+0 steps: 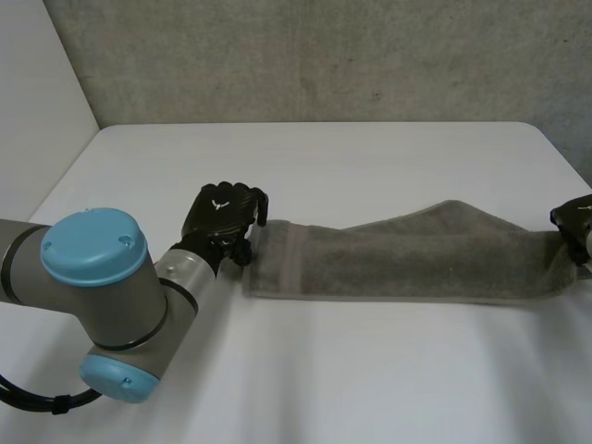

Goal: Fold the towel.

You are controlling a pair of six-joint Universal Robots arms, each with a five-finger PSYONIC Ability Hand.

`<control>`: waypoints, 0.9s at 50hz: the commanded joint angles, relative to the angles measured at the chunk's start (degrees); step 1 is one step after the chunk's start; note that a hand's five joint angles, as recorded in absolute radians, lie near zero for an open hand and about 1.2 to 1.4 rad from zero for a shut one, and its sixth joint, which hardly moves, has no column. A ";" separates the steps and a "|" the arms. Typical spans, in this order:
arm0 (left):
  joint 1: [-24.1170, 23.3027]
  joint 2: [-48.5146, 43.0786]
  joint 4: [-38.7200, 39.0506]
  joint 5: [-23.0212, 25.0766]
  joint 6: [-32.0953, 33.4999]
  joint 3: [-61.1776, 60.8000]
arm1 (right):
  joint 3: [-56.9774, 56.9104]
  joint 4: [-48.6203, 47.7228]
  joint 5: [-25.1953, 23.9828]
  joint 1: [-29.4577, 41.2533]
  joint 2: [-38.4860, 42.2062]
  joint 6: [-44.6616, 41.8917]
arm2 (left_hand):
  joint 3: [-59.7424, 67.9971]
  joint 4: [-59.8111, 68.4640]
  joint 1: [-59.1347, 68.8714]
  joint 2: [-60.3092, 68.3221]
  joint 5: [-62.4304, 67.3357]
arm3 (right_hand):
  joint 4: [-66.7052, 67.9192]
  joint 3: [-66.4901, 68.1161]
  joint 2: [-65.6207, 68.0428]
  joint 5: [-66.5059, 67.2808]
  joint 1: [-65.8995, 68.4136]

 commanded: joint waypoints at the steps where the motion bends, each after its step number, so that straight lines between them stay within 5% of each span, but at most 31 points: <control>1: -0.68 -0.17 -0.23 0.40 0.73 0.00 | 1.18 0.34 -3.26 -0.44 -1.09 0.56 | -13.21 -13.17 -13.32 -13.33 -23.17 | 2.93 3.05 5.58 3.81 4.95; 8: -1.82 -1.23 -2.07 0.75 5.30 0.53 | 1.88 0.51 -3.61 -0.44 -1.09 0.47 | -24.16 -24.12 -24.27 -24.28 -34.13 | 2.93 3.05 5.58 3.81 4.95; 16: -3.66 -4.21 -3.48 0.14 18.82 1.14 | 2.41 0.43 -4.05 -0.44 -0.92 0.47 | -28.71 -28.67 -28.82 -28.83 -38.67 | 2.93 3.05 5.58 3.81 4.95; 26: -3.93 -6.76 -3.48 -0.04 19.98 4.04 | 3.20 0.43 -4.14 0.08 -0.74 0.38 | -17.46 -17.41 -17.57 -17.57 -27.42 | 2.93 3.05 5.58 3.81 4.95; 45: -5.60 -11.86 -11.48 -0.12 20.42 9.32 | 3.73 0.25 -3.96 0.26 -0.48 0.12 | -18.27 -18.23 -18.38 -18.39 -28.24 | 2.93 3.05 5.58 3.81 4.95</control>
